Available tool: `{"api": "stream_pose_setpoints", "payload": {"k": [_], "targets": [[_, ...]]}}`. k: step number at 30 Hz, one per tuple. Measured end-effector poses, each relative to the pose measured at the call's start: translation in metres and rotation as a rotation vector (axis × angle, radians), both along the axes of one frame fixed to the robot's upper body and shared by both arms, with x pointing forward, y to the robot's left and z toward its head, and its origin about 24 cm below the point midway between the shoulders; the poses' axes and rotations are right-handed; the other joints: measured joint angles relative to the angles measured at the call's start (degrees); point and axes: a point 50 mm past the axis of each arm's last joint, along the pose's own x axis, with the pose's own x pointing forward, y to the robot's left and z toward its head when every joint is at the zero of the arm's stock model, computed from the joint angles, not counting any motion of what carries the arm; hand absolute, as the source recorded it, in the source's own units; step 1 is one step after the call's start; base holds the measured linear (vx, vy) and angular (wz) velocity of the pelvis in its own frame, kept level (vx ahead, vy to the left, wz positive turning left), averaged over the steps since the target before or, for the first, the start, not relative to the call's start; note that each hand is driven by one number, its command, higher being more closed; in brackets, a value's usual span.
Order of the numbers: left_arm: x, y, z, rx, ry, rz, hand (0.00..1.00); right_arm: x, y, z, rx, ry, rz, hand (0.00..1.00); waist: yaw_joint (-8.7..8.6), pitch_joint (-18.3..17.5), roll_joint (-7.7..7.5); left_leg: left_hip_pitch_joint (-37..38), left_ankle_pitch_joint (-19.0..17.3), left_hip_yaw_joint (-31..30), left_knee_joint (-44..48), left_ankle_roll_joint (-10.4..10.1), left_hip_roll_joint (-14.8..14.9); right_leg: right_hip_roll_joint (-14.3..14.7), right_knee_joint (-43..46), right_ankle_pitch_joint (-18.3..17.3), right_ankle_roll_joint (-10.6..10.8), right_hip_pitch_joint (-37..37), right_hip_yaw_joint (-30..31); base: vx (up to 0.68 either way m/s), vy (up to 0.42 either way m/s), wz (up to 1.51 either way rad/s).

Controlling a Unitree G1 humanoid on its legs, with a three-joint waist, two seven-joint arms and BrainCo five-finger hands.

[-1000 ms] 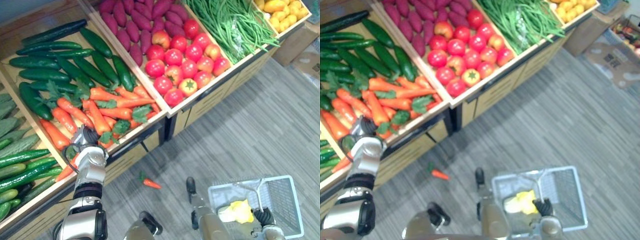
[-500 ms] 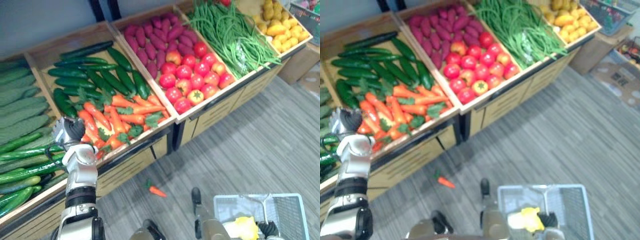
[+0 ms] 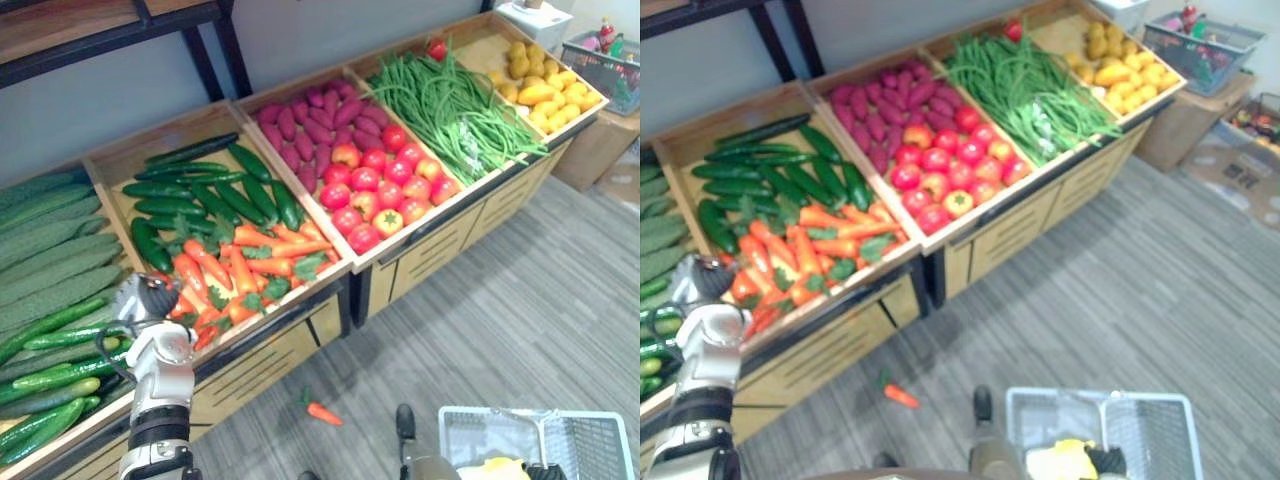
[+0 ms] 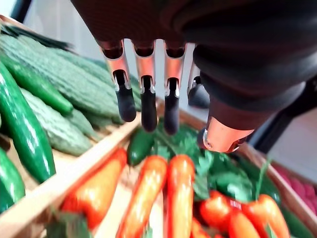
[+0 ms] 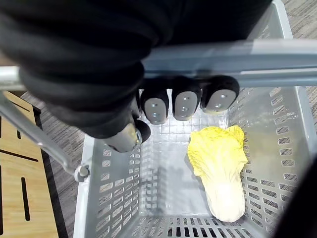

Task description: Pick vegetable in the basket

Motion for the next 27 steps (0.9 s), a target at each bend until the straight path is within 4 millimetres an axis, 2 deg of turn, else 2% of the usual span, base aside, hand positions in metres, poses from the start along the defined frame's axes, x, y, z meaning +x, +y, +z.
{"api": "stream_pose_setpoints", "payload": {"k": [4, 9, 18, 27], "targets": [[0.004, -0.012, -0.017, -0.040, 0.129, -0.120, 0.00, 0.002, -0.001, 0.000, 0.005, -0.003, 0.002, 1.00, -0.15, 0.0, 0.00, 1.2, -0.1, -0.1, -1.0, -0.1, -0.3, 0.4, 0.0, 0.0, 0.0, 0.3, 0.1, 0.04, -0.007, -0.14], [0.005, -0.012, -0.031, -0.065, 0.236, -0.147, 0.00, 0.001, -0.002, 0.001, 0.008, 0.000, 0.005, 1.00, -0.29, 0.0, 0.09, 1.9, -0.4, 0.1, -1.8, -0.2, -0.9, 0.1, -0.1, 0.0, 0.0, 0.1, 0.3, -0.02, -0.007, -0.09], [0.007, 0.011, -0.029, -0.067, 0.292, -0.092, 0.00, 0.005, -0.008, 0.004, -0.002, -0.012, 0.014, 1.00, -0.17, 0.4, 0.73, 1.8, -0.9, 1.9, -1.5, -0.8, -0.2, 0.7, -0.1, -0.6, -0.8, -1.1, 1.9, -0.03, -0.033, -0.11], [0.015, 0.011, -0.025, -0.071, 0.320, -0.108, 0.00, 0.005, -0.011, 0.006, 0.001, -0.024, -0.003, 1.00, 0.31, 1.6, 1.31, 1.8, -1.1, 2.2, -1.6, -1.2, 0.7, 1.5, 0.0, -0.4, -0.5, -1.1, 1.6, 0.00, -0.013, -0.01]]}}
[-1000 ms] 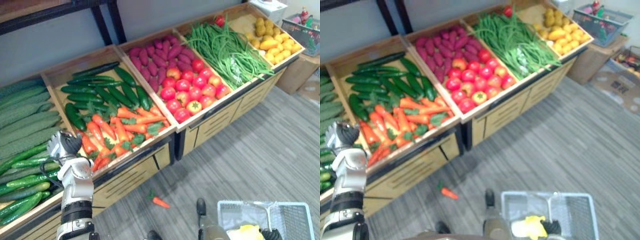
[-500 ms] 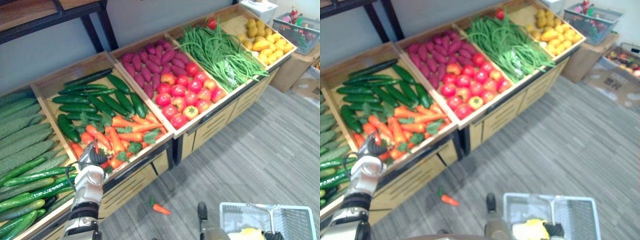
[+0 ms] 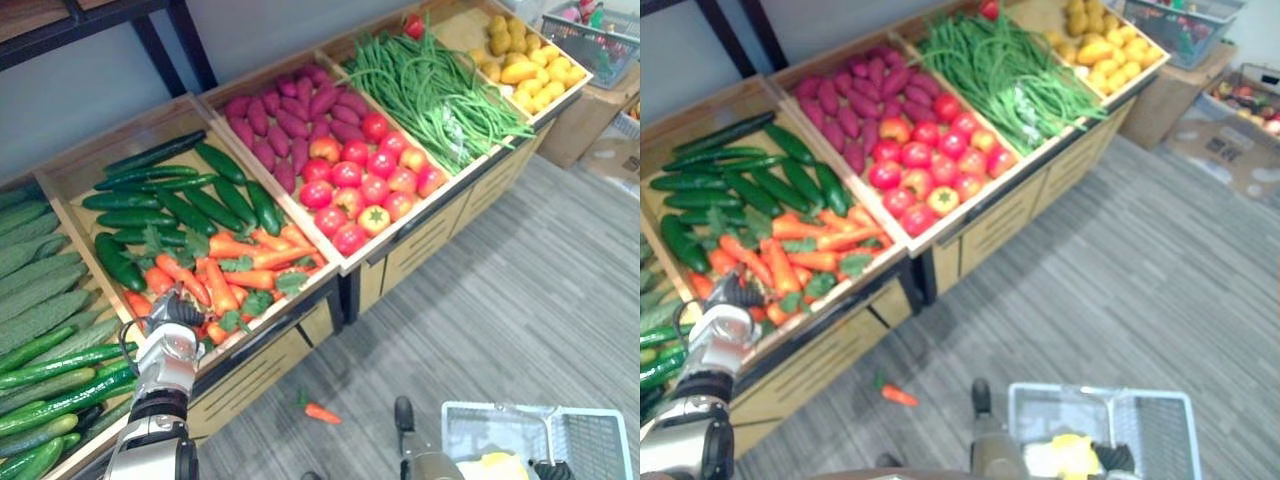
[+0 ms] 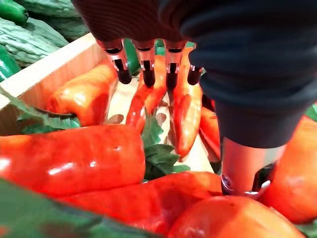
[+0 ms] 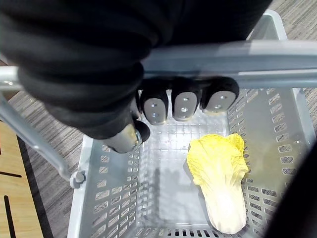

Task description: Pick vegetable in the basket

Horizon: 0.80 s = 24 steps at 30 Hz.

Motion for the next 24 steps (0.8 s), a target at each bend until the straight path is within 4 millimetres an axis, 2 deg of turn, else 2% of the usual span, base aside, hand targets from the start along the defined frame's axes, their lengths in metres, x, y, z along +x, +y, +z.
{"api": "stream_pose_setpoints", "payload": {"k": [5, 8, 14, 15, 16, 18, 19, 20, 21, 24], "targets": [[0.004, -0.001, 0.005, -0.006, -0.019, -0.006, 0.00, 0.009, 0.000, 0.005, -0.015, -0.032, 0.028, 1.00, 1.03, 1.6, -0.23, -1.1, -0.7, 0.0, 1.7, -0.4, 1.0, 0.2, 0.0, -0.4, -0.6, -0.4, -0.2, -0.05, -0.050, 0.00], [0.009, -0.003, 0.011, -0.001, -0.043, -0.015, 0.00, 0.013, 0.000, 0.007, -0.022, -0.046, 0.045, 1.00, 1.15, 2.4, -0.58, -2.1, -0.7, -0.4, 2.3, -0.4, 1.3, 0.3, 0.0, -0.2, -0.3, -0.8, -0.4, -0.04, -0.055, 0.08], [0.018, -0.011, 0.018, -0.011, -0.092, -0.034, 0.00, 0.022, 0.001, 0.011, -0.034, -0.078, 0.066, 1.00, 2.64, 3.7, -1.28, -3.8, -1.3, -0.8, 4.2, -0.1, 2.3, 0.4, 0.7, -0.1, 0.0, -1.8, -0.9, -0.01, -0.017, 0.03], [0.018, -0.011, 0.020, -0.010, -0.098, -0.035, 0.00, 0.024, 0.001, 0.011, -0.033, -0.081, 0.071, 1.00, 2.64, 3.7, -1.01, -3.8, -1.3, -0.8, 4.3, -0.1, 2.3, 0.4, 0.8, -0.1, 0.0, -1.8, -0.9, -0.03, -0.034, 0.02], [0.017, -0.010, 0.019, -0.010, -0.098, -0.035, 0.00, 0.026, 0.002, 0.012, -0.034, -0.085, 0.075, 1.00, 2.64, 4.1, -1.60, -3.9, -1.4, -0.8, 4.5, -0.1, 2.4, 0.4, 0.9, -0.1, 0.0, -1.9, -1.0, -0.03, -0.036, 0.00], [0.016, -0.009, 0.019, -0.010, -0.100, -0.035, 0.00, 0.027, 0.002, 0.012, -0.035, -0.089, 0.078, 1.00, 2.69, 3.8, -1.08, -3.9, -1.5, -0.7, 4.8, -0.1, 2.6, 0.4, 0.9, -0.1, 0.0, -1.9, -0.9, -0.03, -0.042, -0.01], [0.016, -0.009, 0.018, -0.012, -0.101, -0.033, 0.00, 0.027, 0.002, 0.012, -0.035, -0.091, 0.079, 1.00, 2.69, 4.2, -1.76, -3.9, -1.5, -0.7, 4.8, -0.1, 2.6, 0.5, 0.9, -0.1, 0.0, -1.9, -0.9, -0.02, -0.031, -0.01], [0.016, -0.009, 0.018, -0.013, -0.102, -0.032, 0.00, 0.027, 0.002, 0.012, -0.035, -0.091, 0.079, 1.00, 2.69, 4.2, -1.69, -3.9, -1.5, -0.6, 4.8, -0.1, 2.6, 0.5, 0.9, -0.1, 0.0, -1.9, -0.9, -0.02, -0.040, -0.01], [0.015, -0.009, 0.018, -0.015, -0.102, -0.029, 1.00, 0.027, 0.002, 0.012, -0.035, -0.091, 0.079, 1.00, 2.69, 4.2, -1.74, -3.9, -1.5, -0.6, 4.8, -0.1, 2.7, 0.5, 0.9, -0.1, 0.0, -1.9, -0.9, -0.01, -0.031, -0.02], [0.014, -0.008, 0.018, -0.032, -0.125, -0.022, 1.00, 0.027, 0.002, 0.012, -0.035, -0.090, 0.080, 1.00, 2.70, 4.3, -1.79, -3.9, -1.5, -0.5, 4.8, -0.2, 2.7, 0.6, 0.9, -0.1, 0.0, -1.9, -0.9, -0.02, -0.042, -0.01]]}}
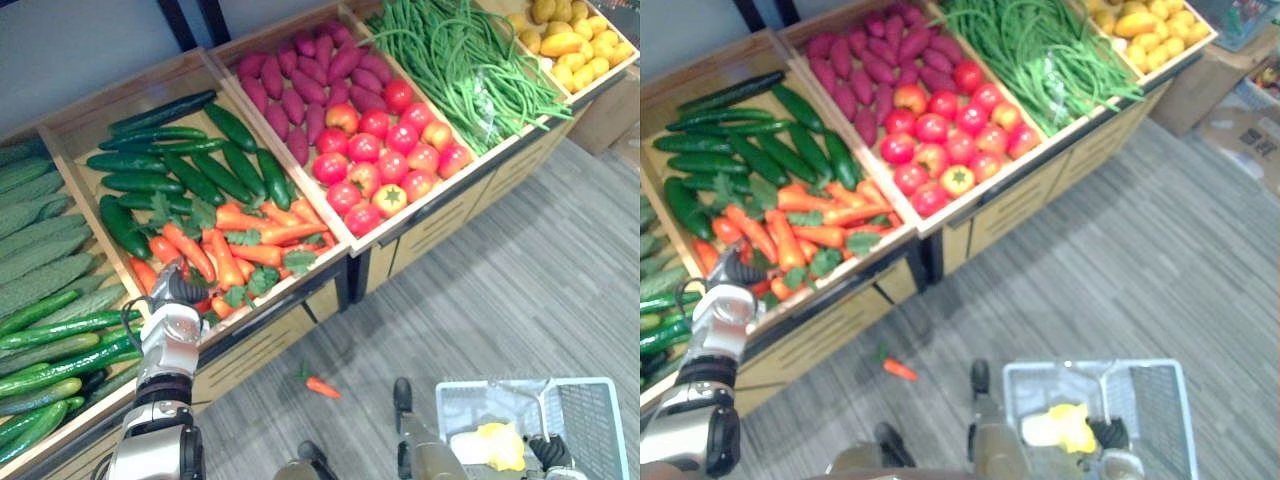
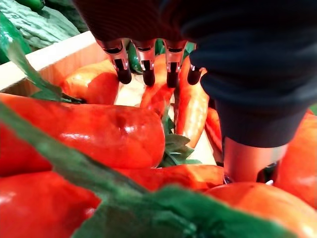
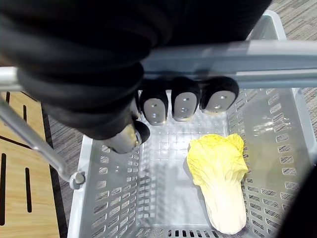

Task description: Pick vegetable in the basket

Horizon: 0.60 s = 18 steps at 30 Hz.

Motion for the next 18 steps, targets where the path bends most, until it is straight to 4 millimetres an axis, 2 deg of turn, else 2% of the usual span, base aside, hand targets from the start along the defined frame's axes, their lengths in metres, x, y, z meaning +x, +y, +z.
{"api": "stream_pose_setpoints", "payload": {"k": [14, 16, 18], "targets": [[-0.006, -0.001, -0.007, -0.013, -0.004, 0.016, 1.00, 0.000, 0.002, -0.001, 0.002, 0.006, 0.014, 1.00, 0.09, 0.0, -0.03, 1.0, 0.1, 0.1, -0.6, 0.0, -0.3, 0.0, -0.2, 0.0, 0.0, 0.7, 0.1, -0.01, -0.020, 0.00], [-0.011, -0.004, -0.020, -0.038, 0.037, 0.021, 1.00, 0.000, 0.002, -0.001, 0.002, 0.008, 0.014, 1.00, 0.03, 0.0, -0.03, 1.0, 0.2, 0.2, -1.0, -0.1, -0.4, 0.0, -0.4, 0.0, 0.0, 0.7, 0.1, 0.00, 0.000, 0.00], [-0.014, -0.003, -0.023, -0.041, 0.042, 0.033, 1.00, 0.000, 0.002, -0.001, 0.003, 0.010, 0.013, 1.00, 0.06, 0.0, -0.03, 1.0, 0.2, 0.2, -1.1, -0.1, -0.4, 0.0, -0.6, 0.0, 0.0, 0.7, 0.1, 0.00, 0.000, 0.00]]}}
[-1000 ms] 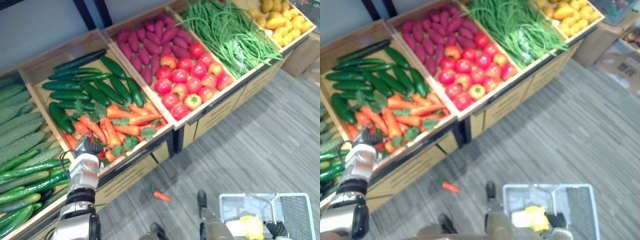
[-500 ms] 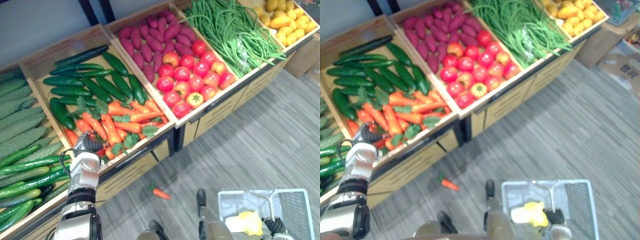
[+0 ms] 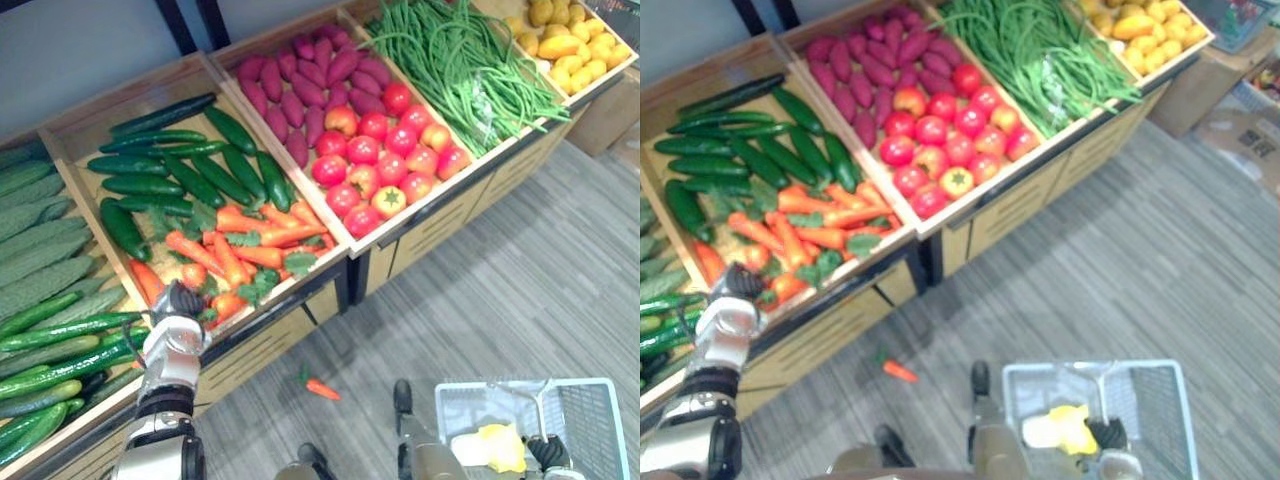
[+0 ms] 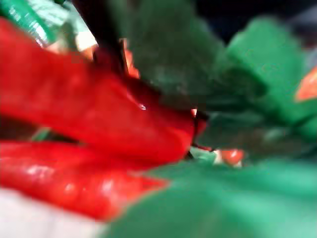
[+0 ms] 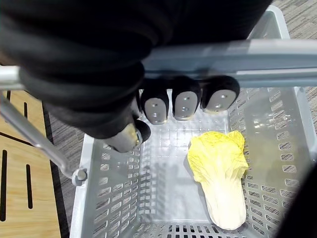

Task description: Pick vegetable in the basket

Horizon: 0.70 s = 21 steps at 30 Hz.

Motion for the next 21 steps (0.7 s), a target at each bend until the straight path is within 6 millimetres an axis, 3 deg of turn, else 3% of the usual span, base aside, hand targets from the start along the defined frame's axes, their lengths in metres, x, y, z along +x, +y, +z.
{"api": "stream_pose_setpoints", "payload": {"k": [3, 4, 21], "targets": [[-0.0014, -0.0007, -0.0022, -0.003, 0.004, -0.004, 1.00, 0.0008, 0.0001, 0.0001, 0.000, -0.001, 0.001, 1.00, 0.03, 0.0, 0.02, 0.1, 0.0, 0.0, -0.1, 0.0, 0.0, 0.0, 0.0, 0.0, 0.0, 0.0, 0.0, 0.00, 0.000, 0.00], [-0.0015, -0.0009, -0.0023, -0.003, 0.002, -0.007, 0.00, 0.0012, 0.0001, 0.0001, 0.000, -0.002, 0.001, 1.00, 0.05, 0.0, 0.02, 0.1, 0.0, 0.0, -0.2, 0.0, -0.1, 0.0, 0.0, 0.0, 0.0, 0.1, 0.0, 0.00, 0.000, 0.00], [-0.0032, 0.0012, -0.0046, -0.046, -0.007, 0.020, 0.00, 0.0029, 0.0005, 0.0004, 0.001, -0.005, 0.004, 1.00, -0.14, 0.0, -0.02, 0.3, 0.0, 0.6, -0.9, -0.1, -0.2, 0.2, -0.1, 0.0, 0.0, -0.2, 0.4, -0.01, -0.026, -0.01]]}}
